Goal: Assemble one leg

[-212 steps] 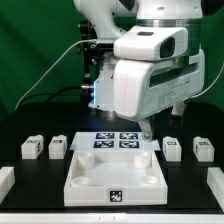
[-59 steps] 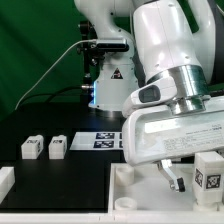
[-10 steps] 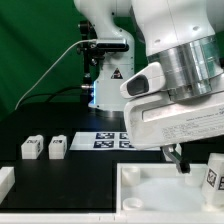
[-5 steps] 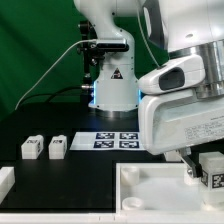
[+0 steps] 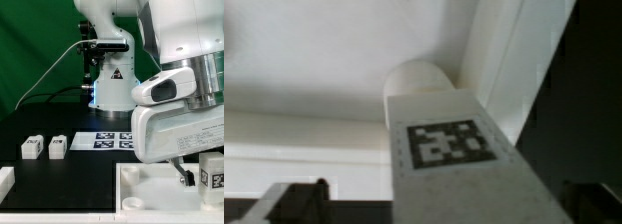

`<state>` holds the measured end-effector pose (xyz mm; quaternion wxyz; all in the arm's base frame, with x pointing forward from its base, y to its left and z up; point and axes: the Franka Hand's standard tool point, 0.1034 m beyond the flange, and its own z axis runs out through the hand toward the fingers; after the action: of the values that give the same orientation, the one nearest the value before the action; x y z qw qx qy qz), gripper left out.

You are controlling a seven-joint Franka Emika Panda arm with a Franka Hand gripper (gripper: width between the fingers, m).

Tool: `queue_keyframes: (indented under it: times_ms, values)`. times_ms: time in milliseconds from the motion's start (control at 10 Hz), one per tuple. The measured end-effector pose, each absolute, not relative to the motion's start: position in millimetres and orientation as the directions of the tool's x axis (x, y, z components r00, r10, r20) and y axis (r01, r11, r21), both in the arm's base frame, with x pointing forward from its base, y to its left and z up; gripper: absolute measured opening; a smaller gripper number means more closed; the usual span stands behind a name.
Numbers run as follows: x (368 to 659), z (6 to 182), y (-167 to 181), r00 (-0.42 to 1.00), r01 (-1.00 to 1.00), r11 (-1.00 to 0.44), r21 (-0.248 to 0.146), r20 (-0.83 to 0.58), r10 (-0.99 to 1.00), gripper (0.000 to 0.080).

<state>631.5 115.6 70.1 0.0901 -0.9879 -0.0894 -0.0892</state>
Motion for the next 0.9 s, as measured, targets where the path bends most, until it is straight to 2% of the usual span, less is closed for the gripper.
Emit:
queue_keyframes:
  times_ms: [100, 200, 300, 900]
  values:
    - [631.5, 70.0, 115.6, 0.968, 0.193, -0.968, -0.162, 0.192, 0.161, 0.0445]
    - [631.5, 69.9, 115.6, 0.968, 0.193, -0.968, -0.162, 0.192, 0.161, 0.0445]
    - [631.6, 69.9, 115.4, 0.968, 0.192, -0.968, -0.162, 0.192, 0.160, 0.0290]
    - [632.5, 70.3, 114.7, 0.976, 0.142, -0.975, -0.173, 0.188, 0.109, 0.0291]
